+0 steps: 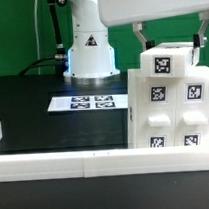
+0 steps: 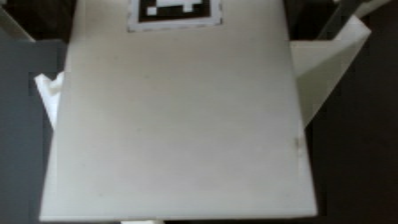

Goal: Assemble cabinet

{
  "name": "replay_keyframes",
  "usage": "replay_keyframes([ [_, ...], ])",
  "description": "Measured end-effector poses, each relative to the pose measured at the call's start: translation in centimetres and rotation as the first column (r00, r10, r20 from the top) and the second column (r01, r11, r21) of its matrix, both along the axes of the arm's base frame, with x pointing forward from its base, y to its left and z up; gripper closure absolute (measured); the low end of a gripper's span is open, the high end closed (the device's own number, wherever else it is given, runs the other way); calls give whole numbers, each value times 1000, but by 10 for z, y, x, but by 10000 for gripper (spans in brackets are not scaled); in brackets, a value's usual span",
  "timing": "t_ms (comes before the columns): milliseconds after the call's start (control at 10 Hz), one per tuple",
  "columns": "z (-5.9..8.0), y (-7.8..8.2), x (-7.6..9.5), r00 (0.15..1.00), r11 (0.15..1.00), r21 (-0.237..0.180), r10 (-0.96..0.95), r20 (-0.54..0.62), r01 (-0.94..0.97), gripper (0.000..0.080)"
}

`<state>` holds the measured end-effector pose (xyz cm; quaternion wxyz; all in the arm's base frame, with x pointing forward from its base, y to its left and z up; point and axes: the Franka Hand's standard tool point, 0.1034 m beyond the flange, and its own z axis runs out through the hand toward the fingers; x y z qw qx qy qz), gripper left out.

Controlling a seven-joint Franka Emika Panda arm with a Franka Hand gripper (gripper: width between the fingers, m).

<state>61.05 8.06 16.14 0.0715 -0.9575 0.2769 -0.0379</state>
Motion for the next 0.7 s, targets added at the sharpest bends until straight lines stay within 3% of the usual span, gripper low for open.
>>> replay_keyframes([
  [400, 0, 2, 0, 963, 962, 38, -269, -29, 269, 240],
  [700, -2, 5, 2, 868, 864, 86, -495, -42, 497, 240],
])
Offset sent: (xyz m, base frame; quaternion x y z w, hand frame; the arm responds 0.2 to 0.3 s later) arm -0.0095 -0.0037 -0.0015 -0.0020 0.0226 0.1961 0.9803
